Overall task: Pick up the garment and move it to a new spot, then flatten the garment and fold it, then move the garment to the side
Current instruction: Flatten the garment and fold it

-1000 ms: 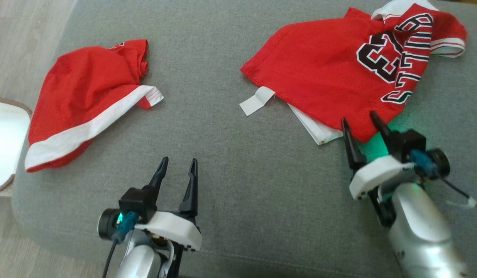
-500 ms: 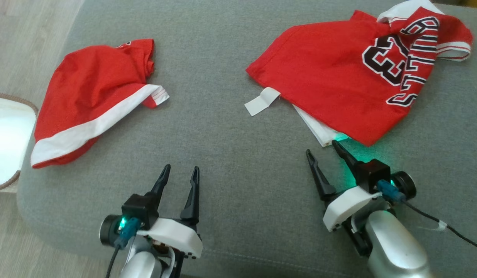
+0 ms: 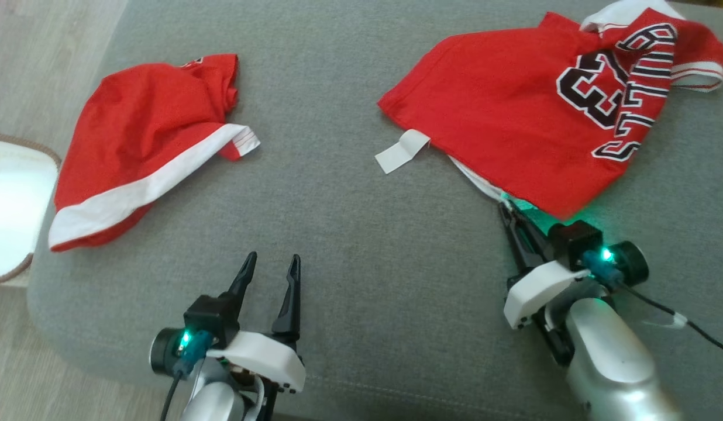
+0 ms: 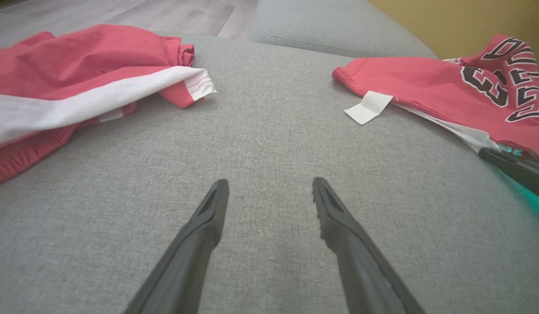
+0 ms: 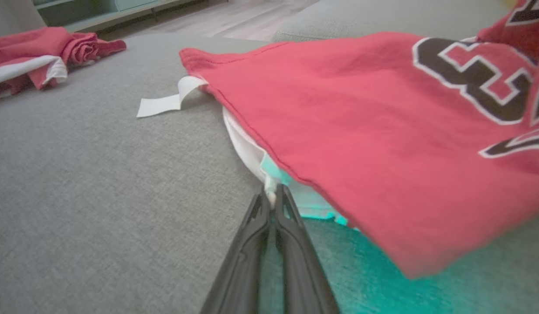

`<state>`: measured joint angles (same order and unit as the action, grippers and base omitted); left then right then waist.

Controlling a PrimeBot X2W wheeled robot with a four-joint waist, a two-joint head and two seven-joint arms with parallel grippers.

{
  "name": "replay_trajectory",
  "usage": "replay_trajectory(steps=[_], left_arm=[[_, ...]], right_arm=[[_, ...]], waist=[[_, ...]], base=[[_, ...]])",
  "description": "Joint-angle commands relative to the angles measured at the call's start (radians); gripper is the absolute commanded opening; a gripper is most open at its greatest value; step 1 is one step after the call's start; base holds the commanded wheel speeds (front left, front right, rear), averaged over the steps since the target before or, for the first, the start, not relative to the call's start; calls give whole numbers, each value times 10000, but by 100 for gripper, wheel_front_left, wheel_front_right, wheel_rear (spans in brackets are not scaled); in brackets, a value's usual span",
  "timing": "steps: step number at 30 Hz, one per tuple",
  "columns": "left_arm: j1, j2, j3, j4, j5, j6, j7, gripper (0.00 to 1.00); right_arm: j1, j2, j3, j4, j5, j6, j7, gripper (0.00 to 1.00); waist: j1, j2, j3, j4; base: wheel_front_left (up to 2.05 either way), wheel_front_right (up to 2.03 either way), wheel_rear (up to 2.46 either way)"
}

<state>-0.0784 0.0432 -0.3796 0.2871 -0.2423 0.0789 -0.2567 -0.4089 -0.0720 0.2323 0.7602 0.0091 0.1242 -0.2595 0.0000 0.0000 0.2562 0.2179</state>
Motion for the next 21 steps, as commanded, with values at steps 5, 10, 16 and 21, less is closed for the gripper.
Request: replay_trajectory(steps=[5, 10, 16, 21], left_arm=[[-147, 70, 373, -304, -50, -9, -51, 100], [-186, 70, 372, -335, 10, -73, -51, 100], [-382, 70, 222, -415, 2, -122, -51, 100], [-553, 70, 9, -443, -80, -164, -51, 100]], right_arm=[[596, -531, -708, -1022, -274, 65, -22, 0], [856, -1690, -1533, -1952, -600, 65, -22, 0], [583, -2357, -2352, -3009, -720, 65, -21, 0], [1131, -1811, -2684, -2926, -431, 65, 272, 100]], waist=[[0, 0, -274, -532], [0, 0, -452, -1115], [0, 0, -527, -1598], [0, 0, -427, -1873]], base=[[0, 0, 0], [0, 0, 0], [0, 0, 0], [0, 0, 0]])
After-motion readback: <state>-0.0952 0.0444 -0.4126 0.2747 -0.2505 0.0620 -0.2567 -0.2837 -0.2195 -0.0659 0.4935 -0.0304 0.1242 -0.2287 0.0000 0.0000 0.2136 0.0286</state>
